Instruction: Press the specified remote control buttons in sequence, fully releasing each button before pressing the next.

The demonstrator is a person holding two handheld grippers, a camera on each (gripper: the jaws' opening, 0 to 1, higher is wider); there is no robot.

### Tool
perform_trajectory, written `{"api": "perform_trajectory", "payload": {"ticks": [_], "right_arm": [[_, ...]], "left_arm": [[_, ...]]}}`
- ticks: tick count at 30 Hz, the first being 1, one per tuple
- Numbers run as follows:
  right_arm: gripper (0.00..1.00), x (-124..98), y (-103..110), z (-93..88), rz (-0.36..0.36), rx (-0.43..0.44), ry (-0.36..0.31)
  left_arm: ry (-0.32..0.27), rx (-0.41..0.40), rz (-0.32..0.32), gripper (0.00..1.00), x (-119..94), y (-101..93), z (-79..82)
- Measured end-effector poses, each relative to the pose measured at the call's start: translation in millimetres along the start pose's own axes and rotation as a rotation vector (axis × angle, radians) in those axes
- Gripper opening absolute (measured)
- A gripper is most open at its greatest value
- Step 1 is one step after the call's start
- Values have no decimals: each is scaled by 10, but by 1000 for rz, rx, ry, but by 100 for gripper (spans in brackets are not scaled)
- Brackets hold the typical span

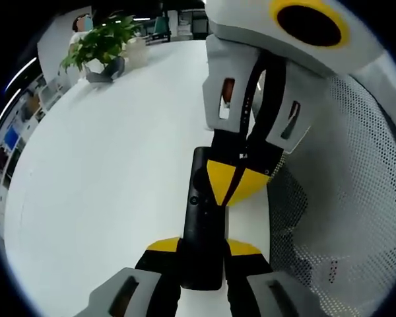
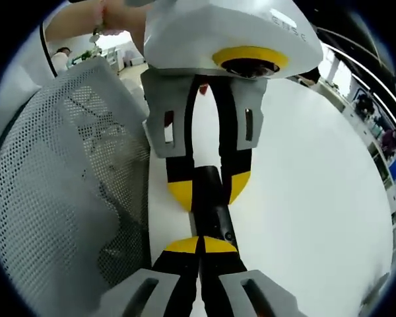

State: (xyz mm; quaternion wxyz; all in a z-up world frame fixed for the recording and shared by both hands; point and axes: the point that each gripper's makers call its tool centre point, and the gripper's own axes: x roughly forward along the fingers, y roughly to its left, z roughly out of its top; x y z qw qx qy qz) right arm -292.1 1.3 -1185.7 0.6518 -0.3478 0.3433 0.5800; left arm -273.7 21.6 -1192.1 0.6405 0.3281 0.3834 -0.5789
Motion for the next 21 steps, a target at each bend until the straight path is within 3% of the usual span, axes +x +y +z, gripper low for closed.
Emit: {"api": "perform_trajectory", "payload": {"ticks": [5,9,11,21], "right_arm": [[0,11,1,4,8,-42,39],[0,-13,-12,16,61,113,-37],[0,-22,-23,1,84,151,-44],[0,-55,-189,-2,50,138,-35]], "left_arm": [[-4,1,1,24,-2,-3,2],[-10,1,2,24,-5,-6,0],[-25,-4,6,24,-9,-10,-6],[-67,-4,12,24,-8,-8,4]]}}
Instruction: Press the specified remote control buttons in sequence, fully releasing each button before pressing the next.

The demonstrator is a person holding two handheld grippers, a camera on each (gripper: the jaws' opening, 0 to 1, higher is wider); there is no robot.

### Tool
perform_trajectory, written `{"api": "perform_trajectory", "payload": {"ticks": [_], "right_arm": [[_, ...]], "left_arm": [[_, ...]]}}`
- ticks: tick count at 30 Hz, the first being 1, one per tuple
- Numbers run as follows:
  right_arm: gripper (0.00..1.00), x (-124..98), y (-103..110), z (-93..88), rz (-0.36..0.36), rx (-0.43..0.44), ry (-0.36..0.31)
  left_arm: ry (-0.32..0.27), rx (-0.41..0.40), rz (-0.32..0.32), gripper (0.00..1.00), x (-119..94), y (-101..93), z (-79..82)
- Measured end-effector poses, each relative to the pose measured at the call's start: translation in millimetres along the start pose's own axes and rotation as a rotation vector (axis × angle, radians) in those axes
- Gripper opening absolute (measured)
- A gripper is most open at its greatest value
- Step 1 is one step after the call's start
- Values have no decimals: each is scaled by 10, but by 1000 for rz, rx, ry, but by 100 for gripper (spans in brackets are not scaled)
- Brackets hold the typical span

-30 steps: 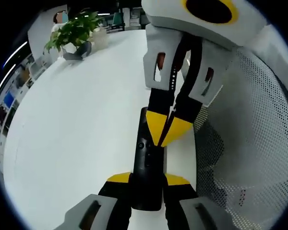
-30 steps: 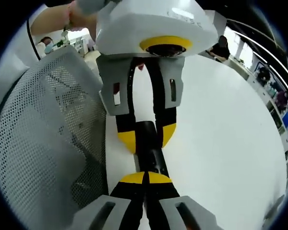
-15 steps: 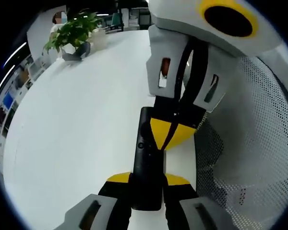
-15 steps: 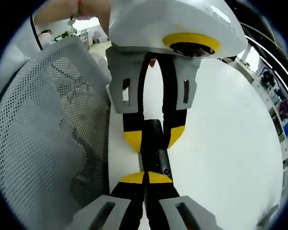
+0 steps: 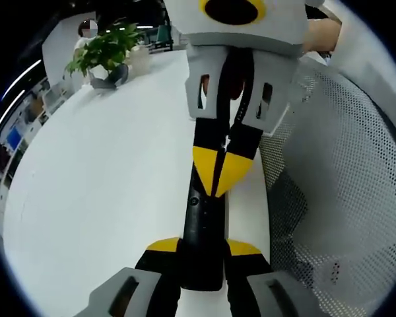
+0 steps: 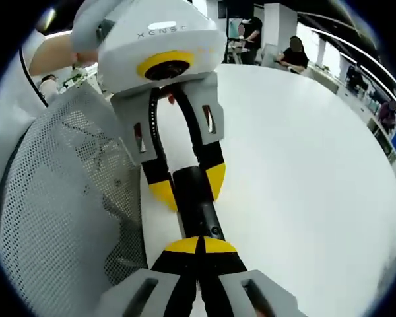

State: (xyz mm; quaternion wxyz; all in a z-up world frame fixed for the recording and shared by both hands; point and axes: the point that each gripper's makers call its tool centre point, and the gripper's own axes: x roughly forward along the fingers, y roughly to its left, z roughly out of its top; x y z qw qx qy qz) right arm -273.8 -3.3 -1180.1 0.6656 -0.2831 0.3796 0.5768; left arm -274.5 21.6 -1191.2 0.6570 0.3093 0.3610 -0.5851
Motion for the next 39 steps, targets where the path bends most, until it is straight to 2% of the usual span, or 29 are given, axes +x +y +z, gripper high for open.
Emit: {"api": "perform_trajectory", "payload": {"ticks": [9,11,15,24,29,31,34,36,39], "right_arm": [[0,37,24,18,11,-42,25],[0,44,20,24,6,-85,50],[0,73,3,34,-6,-117,81],[0,97,-25,43,-25,-127,74],[0,93,-12,37,-44,-169,76],[0,82,-26,40,-33,-146,58],[0,69,-25,47,42,-11,5],[0,47,-45,31,59,56,1],[0,23,-121,-1,41,44,22]], "left_arm": [[1,3,-2,24,0,2,0],[1,6,-5,24,0,3,1],[-1,8,-8,24,0,2,-1],[0,15,-11,24,4,4,-1],[-3,15,-10,24,5,5,0],[-5,15,-11,24,5,4,0],[-4,19,-11,24,5,4,-2],[-6,20,-12,24,3,3,1],[-7,18,-12,24,2,3,-2]]}}
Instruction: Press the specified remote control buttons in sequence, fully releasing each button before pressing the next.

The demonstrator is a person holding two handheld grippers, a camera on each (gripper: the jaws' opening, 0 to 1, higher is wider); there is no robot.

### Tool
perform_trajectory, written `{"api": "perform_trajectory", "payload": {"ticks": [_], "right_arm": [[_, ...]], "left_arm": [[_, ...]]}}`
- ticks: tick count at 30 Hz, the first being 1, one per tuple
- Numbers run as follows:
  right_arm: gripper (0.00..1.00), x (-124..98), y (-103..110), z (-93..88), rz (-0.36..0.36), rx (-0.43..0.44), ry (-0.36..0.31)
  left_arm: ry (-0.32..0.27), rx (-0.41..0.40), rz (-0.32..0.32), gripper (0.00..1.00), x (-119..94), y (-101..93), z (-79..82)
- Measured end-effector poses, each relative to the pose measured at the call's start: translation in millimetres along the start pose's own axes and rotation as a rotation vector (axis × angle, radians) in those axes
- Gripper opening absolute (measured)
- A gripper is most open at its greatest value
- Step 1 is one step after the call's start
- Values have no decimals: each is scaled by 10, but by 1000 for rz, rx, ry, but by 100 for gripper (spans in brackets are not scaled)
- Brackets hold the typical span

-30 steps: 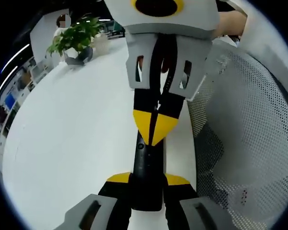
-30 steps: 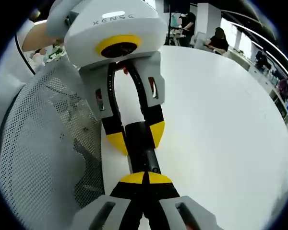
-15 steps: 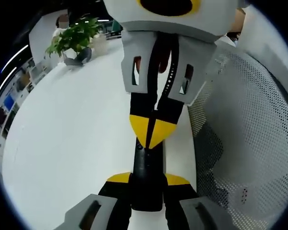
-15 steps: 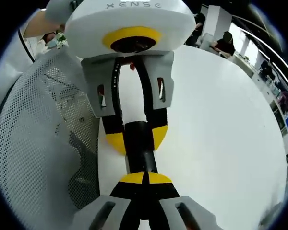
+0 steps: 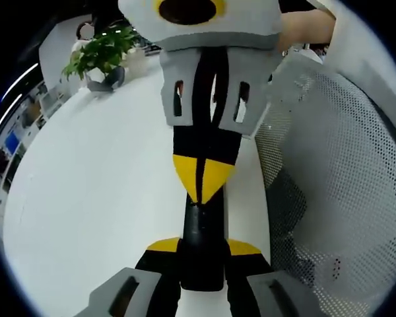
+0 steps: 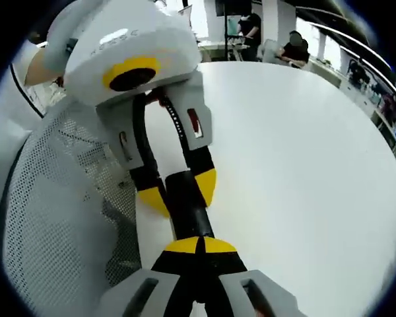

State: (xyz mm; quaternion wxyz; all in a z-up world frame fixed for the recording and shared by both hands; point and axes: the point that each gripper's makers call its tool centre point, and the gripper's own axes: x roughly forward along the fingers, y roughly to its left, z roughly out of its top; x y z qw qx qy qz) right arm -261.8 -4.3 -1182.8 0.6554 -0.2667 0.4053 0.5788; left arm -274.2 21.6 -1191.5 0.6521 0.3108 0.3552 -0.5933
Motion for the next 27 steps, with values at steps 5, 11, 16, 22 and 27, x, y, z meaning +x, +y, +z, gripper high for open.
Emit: {"api": "perform_trajectory", "payload": {"ticks": [5,11,16,22,27], "right_arm": [[0,20,0,43,47,9,10],[0,35,10,47,102,-25,94],[0,52,3,52,122,-17,149],[0,57,-11,53,118,48,150],[0,58,-8,68,56,20,90]], "left_arm": [[-4,-2,-1,24,1,2,-1],[-7,-3,-2,24,0,3,0],[-12,-3,-2,24,-1,3,2],[-13,-5,-4,24,-5,1,-1],[-14,-7,-5,24,-9,0,-1]]}}
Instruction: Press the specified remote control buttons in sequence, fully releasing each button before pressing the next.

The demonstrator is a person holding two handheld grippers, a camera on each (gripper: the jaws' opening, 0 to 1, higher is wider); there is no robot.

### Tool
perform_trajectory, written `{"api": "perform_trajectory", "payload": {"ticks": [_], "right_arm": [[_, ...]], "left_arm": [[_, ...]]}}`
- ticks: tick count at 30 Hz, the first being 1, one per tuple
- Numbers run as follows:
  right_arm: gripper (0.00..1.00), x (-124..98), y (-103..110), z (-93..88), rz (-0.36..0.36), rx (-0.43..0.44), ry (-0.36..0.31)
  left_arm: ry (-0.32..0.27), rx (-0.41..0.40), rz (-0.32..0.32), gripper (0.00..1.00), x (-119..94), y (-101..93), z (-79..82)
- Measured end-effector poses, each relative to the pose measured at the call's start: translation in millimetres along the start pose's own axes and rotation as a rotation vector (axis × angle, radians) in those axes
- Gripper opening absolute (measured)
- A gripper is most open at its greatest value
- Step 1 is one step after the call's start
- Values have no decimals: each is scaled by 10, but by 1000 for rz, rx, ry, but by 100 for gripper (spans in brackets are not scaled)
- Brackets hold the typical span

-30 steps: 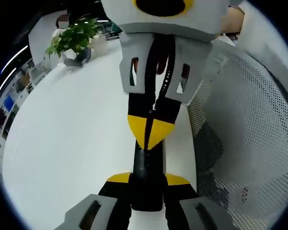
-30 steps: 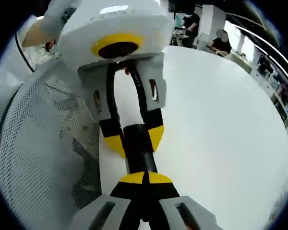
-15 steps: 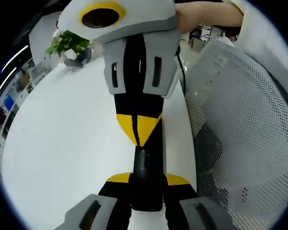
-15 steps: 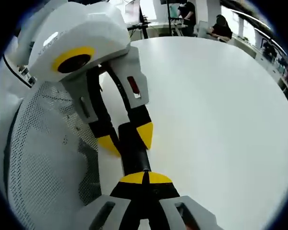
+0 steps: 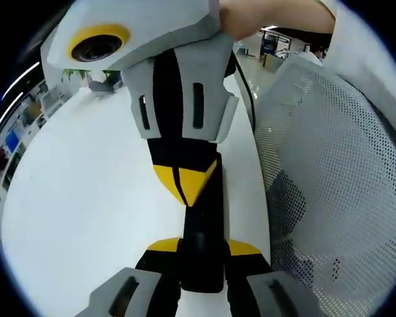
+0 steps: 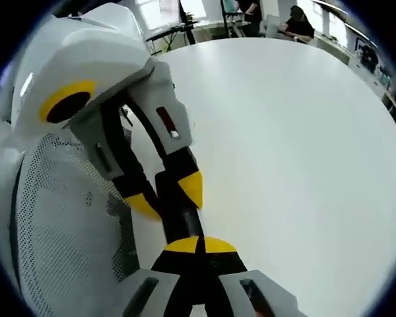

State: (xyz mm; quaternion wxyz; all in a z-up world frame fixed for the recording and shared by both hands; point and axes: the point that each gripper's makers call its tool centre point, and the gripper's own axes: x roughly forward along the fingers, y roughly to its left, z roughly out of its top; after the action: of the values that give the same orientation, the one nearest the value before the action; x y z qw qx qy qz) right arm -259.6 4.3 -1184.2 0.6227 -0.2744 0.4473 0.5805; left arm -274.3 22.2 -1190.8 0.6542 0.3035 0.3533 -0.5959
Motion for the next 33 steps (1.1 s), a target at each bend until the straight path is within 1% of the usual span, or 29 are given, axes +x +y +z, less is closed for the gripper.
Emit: {"api": "perform_trajectory", "payload": {"ticks": [2,3,4,5,6,8,9,10,15,20,22,23,25,28,33], "right_arm": [[0,-5,3,9,-35,-3,-54],[0,-15,8,10,-65,-17,-94],[0,-19,18,6,-81,-3,-119],[0,-28,48,13,-80,3,-140],[0,-34,129,36,-58,26,-168],[0,-50,177,38,-54,1,-166],[0,-45,190,49,-65,-42,-159],[0,-35,192,44,-70,-59,-147],[0,12,168,78,-72,-88,-129],[0,43,185,64,-58,-163,-63],[0,50,169,56,-68,-212,-39],[0,57,165,59,-84,-244,-28],[0,68,168,59,-112,-279,-18],[0,81,179,61,-134,-300,-8],[0,89,163,74,-145,-310,10]], "left_arm": [[1,4,1,24,3,1,-4],[1,4,1,24,3,0,-3],[0,4,1,24,2,0,-3],[0,4,0,24,1,-2,-2],[0,3,0,24,1,-2,-2],[0,2,1,24,4,2,-1],[-1,2,1,24,4,2,-2],[-1,1,1,24,4,2,-2],[1,1,3,24,4,1,0],[-4,-2,-4,24,1,-3,0],[-10,-12,-10,24,-3,2,2],[-8,-11,-13,24,-2,3,0],[0,-12,-25,24,-2,7,6],[1,-14,-38,24,-7,5,4],[-2,-19,-48,24,-8,-1,6]]}}
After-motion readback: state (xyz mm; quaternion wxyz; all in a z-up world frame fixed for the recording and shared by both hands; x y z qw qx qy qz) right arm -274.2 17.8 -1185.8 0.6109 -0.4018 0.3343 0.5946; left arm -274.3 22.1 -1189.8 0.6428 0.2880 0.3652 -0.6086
